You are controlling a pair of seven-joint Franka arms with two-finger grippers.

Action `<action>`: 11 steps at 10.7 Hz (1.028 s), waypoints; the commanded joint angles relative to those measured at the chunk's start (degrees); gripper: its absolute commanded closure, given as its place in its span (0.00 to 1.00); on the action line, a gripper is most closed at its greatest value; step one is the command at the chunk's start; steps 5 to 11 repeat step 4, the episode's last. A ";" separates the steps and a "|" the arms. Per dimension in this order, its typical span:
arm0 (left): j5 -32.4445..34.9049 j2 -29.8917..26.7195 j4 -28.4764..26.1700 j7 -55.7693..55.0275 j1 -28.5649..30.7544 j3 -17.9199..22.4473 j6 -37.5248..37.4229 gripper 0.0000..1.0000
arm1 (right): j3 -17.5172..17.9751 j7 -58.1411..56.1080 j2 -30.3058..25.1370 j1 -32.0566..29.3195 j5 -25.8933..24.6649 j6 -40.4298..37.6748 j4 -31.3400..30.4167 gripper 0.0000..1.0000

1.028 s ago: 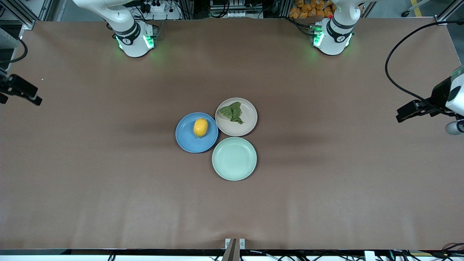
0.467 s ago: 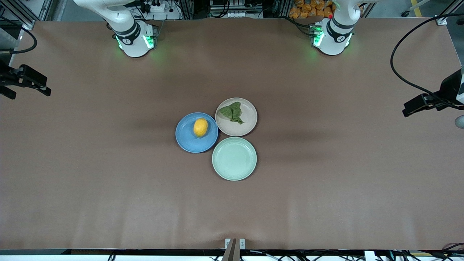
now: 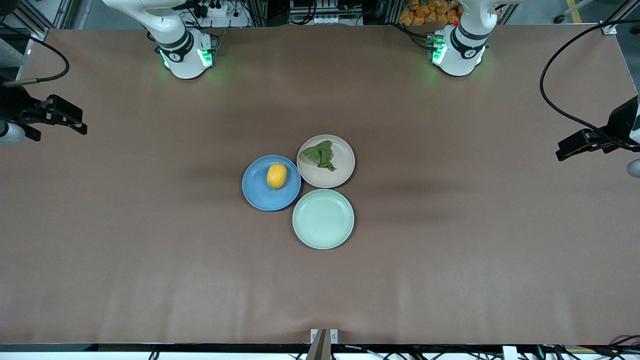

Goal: Place lemon and lettuce in plates

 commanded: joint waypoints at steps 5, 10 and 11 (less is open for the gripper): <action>-1.37 -0.46 -0.50 1.44 -0.01 0.40 -0.44 0.00 | 4.75 -0.43 -0.43 -3.90 -0.05 -0.54 -0.31 0.00; -1.37 -0.46 -0.50 1.44 -0.01 0.40 -0.44 0.00 | 4.75 -0.43 -0.43 -3.90 -0.05 -0.54 -0.31 0.00; -1.37 -0.46 -0.50 1.44 -0.01 0.40 -0.44 0.00 | 4.75 -0.43 -0.43 -3.90 -0.05 -0.54 -0.31 0.00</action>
